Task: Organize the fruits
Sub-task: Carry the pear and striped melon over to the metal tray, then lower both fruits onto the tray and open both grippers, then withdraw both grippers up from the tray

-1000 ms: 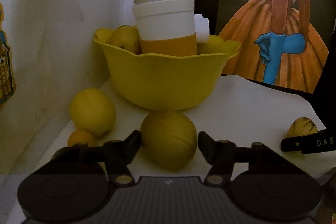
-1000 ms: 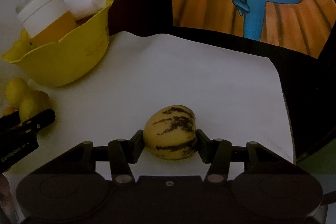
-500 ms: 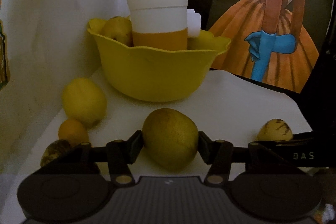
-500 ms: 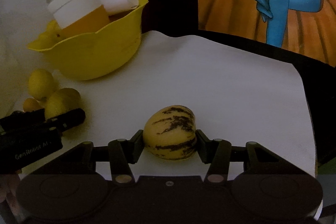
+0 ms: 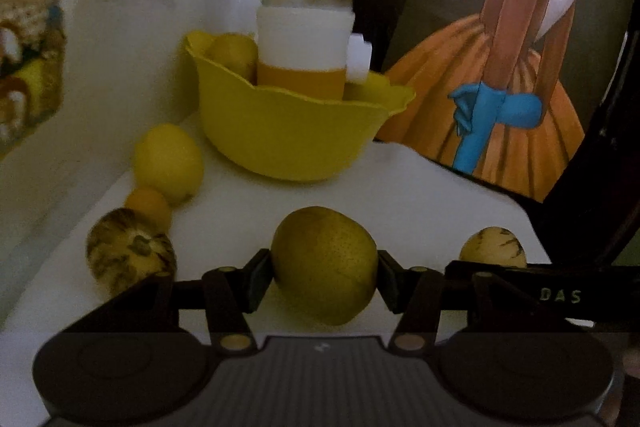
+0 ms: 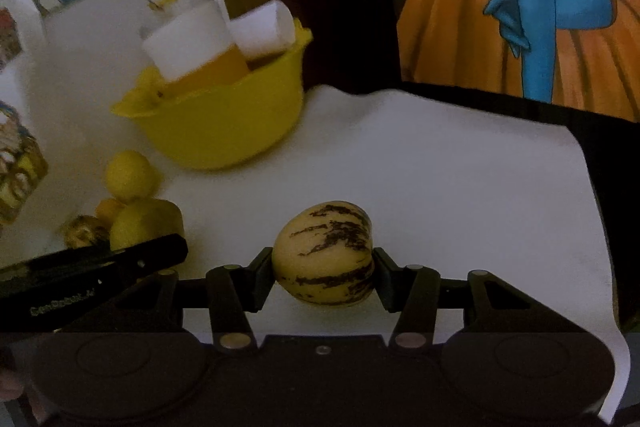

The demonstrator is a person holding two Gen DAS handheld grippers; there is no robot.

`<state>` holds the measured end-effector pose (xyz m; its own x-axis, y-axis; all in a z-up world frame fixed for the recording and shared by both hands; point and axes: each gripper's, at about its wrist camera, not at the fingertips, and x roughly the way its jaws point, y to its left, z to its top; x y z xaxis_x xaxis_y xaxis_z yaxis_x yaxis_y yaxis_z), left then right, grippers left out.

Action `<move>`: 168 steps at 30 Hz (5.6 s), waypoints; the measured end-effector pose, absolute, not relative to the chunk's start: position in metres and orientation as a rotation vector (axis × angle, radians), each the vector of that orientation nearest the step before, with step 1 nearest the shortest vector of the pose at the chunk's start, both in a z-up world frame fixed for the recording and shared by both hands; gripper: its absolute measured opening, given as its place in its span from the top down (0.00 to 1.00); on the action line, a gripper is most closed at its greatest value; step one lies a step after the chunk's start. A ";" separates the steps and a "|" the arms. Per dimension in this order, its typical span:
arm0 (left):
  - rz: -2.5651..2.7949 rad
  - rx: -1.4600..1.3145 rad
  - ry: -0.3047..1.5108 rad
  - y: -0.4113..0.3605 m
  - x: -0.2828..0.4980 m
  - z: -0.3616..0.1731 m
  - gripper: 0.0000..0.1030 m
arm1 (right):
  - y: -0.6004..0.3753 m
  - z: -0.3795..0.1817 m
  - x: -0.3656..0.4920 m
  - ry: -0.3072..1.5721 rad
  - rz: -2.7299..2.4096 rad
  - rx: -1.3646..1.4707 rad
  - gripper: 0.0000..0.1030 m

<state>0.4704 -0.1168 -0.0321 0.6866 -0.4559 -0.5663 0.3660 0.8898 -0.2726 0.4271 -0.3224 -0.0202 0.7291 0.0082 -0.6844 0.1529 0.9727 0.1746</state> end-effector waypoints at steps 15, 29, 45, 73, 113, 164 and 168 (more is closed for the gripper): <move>-0.437 -0.171 0.528 -0.099 0.355 0.020 0.42 | -0.311 0.040 0.319 0.632 -0.015 0.215 0.49; -0.452 -0.154 0.514 -0.094 0.233 0.032 0.42 | -0.315 0.044 0.192 0.649 -0.034 0.195 0.49; -0.488 -0.133 0.584 -0.120 0.180 -0.010 0.42 | -0.322 -0.009 0.163 0.686 -0.053 0.085 0.49; -0.455 -0.071 0.666 -0.144 0.177 -0.035 0.42 | -0.318 -0.033 0.162 0.584 0.014 -0.168 0.48; -0.430 -0.102 0.619 -0.097 0.102 -0.001 0.00 | -0.312 0.007 0.051 0.467 -0.050 -0.064 0.03; -0.075 -0.091 0.689 0.031 0.110 0.014 0.00 | -0.217 0.020 0.068 0.567 0.192 0.061 0.00; -0.089 -0.086 0.681 0.023 0.122 0.018 0.00 | -0.221 0.032 0.078 0.554 0.203 0.059 0.00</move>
